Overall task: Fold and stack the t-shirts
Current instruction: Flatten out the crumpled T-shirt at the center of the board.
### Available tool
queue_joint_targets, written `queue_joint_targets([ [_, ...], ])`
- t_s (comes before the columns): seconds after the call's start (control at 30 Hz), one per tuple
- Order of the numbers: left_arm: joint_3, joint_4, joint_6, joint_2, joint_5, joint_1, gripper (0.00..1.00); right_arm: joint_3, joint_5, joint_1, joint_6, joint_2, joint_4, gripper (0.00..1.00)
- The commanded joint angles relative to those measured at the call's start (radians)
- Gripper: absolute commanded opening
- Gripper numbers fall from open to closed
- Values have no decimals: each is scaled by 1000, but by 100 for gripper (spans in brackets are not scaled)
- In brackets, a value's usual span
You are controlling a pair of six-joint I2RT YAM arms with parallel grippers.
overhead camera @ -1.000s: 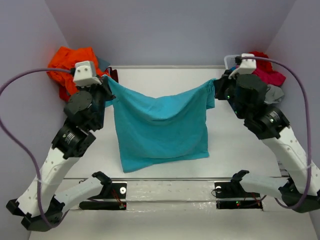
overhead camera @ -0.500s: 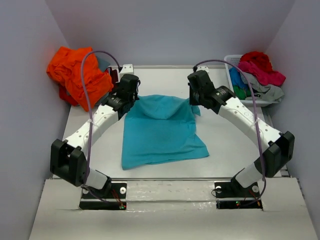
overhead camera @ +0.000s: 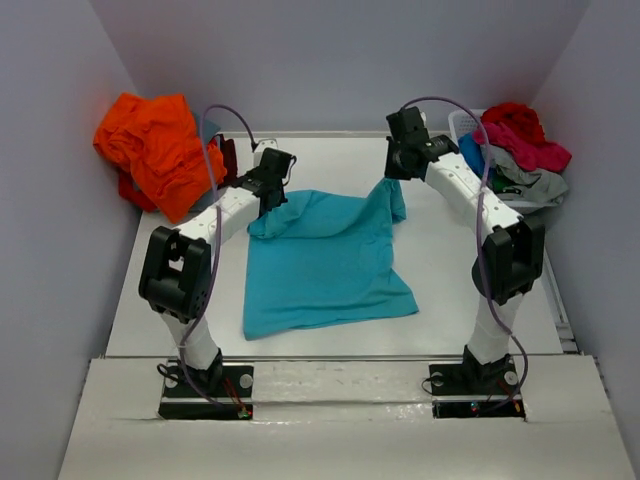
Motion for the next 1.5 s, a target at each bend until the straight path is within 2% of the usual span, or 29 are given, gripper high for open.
queue_joint_targets([
  [0.0,122,2,-36,44,-3,26,6,173,-52,-29,-11,91,-30,7],
  [0.27,241,34,-4,109,-69,45,6,415,-63,-47,-54,219,-63,7],
  [0.57,236,45,-34,83,-153,89,6,405,-23,-67,-53,201,-14,7],
  [0.63,242,42,-40,93,-115,105,6,412,-35,-78,-53,216,-35,7],
  [0.67,257,22,-48,107,-109,115,18,441,-38,-78,-51,230,-53,7],
  [0.7,283,2,-54,133,-110,115,64,457,-40,-78,-50,245,-73,7],
  [0.73,291,-19,-59,142,-110,115,97,466,-49,-78,-43,265,-101,17],
  [0.83,264,4,-60,127,-95,115,99,436,-66,-78,-33,262,-103,42],
  [0.87,256,7,-60,118,-87,115,99,420,-74,-78,-31,251,-95,59],
  [0.9,255,5,-57,106,-78,115,99,406,-75,-78,-30,248,-95,69],
  [0.93,259,-8,-47,101,-52,115,99,406,-78,-78,-33,248,-106,85],
  [1.07,314,-143,10,77,50,74,99,443,-112,-78,-39,257,-152,89],
  [1.13,305,-186,38,51,74,14,99,438,-161,-78,-39,257,-150,88],
  [1.3,178,-333,-14,-32,146,-98,99,414,-281,-78,-10,311,-155,83],
  [1.47,12,-360,-102,-152,221,-173,99,376,-334,-78,-2,337,-135,82],
])
